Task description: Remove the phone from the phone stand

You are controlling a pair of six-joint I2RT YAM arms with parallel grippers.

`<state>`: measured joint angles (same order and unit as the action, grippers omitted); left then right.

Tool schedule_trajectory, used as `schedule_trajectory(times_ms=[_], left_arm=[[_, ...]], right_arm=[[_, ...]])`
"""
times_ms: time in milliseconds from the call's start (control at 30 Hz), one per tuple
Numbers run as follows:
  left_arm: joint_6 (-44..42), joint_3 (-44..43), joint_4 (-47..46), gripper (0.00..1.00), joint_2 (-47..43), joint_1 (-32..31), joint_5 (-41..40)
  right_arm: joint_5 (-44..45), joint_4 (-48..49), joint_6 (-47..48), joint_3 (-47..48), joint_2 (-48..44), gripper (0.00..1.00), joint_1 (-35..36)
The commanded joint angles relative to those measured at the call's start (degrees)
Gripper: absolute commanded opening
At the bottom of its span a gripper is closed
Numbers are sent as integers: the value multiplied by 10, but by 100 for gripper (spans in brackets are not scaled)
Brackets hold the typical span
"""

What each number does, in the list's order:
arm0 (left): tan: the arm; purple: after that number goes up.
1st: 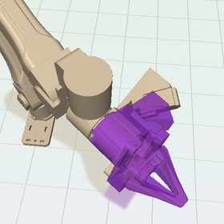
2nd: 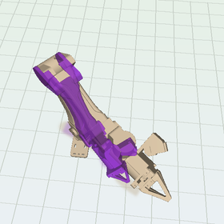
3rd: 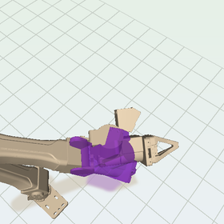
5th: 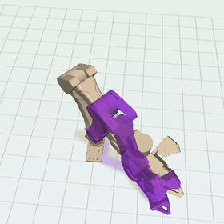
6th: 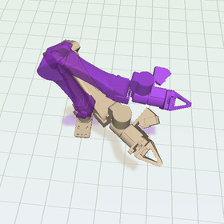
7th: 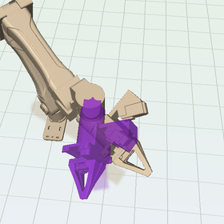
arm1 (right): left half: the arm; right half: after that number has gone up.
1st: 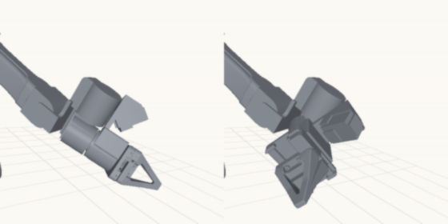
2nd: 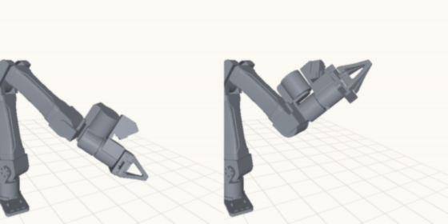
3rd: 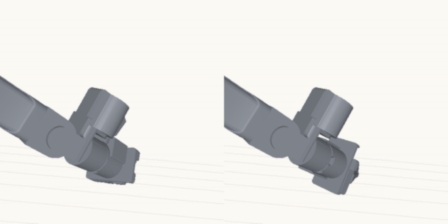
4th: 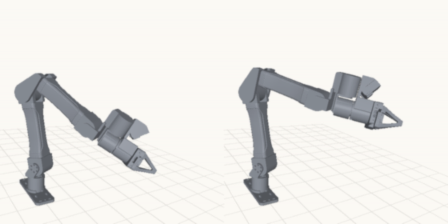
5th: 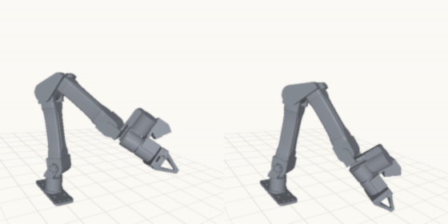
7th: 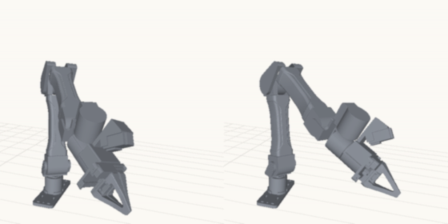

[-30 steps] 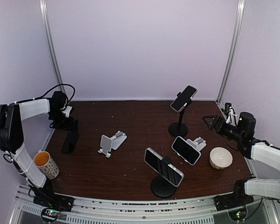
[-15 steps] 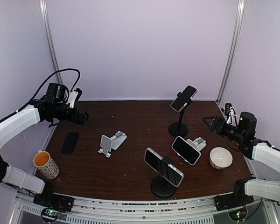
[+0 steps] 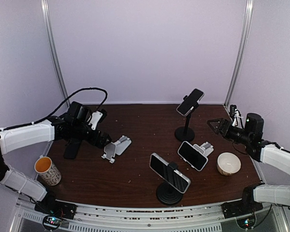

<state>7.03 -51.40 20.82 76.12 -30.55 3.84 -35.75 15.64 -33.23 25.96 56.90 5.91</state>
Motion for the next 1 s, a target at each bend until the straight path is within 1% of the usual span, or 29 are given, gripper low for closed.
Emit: schedule_trajectory(times_ms=[0, 367, 467, 533, 667, 867, 967], left_arm=[[26, 13, -67, 98, 31, -16, -9], [19, 20, -126, 98, 103, -41, 20], [22, 29, -138, 97, 113, -45, 15], [23, 27, -132, 96, 123, -48, -2], [25, 25, -129, 88, 131, -50, -24], [23, 20, -129, 67, 125, -52, -32], [25, 13, -118, 61, 118, -53, -42]], right_arm=[[-9, 6, 0, 13, 1, 100, 6], [-9, 4, -1, 11, -2, 100, 9], [-7, 5, -2, 10, -3, 100, 9], [-7, 9, -4, 9, -4, 100, 9], [-5, 19, -11, 5, -2, 100, 9], [-3, 30, -17, -1, 3, 100, 9], [0, 29, -14, 0, 2, 100, 9]])
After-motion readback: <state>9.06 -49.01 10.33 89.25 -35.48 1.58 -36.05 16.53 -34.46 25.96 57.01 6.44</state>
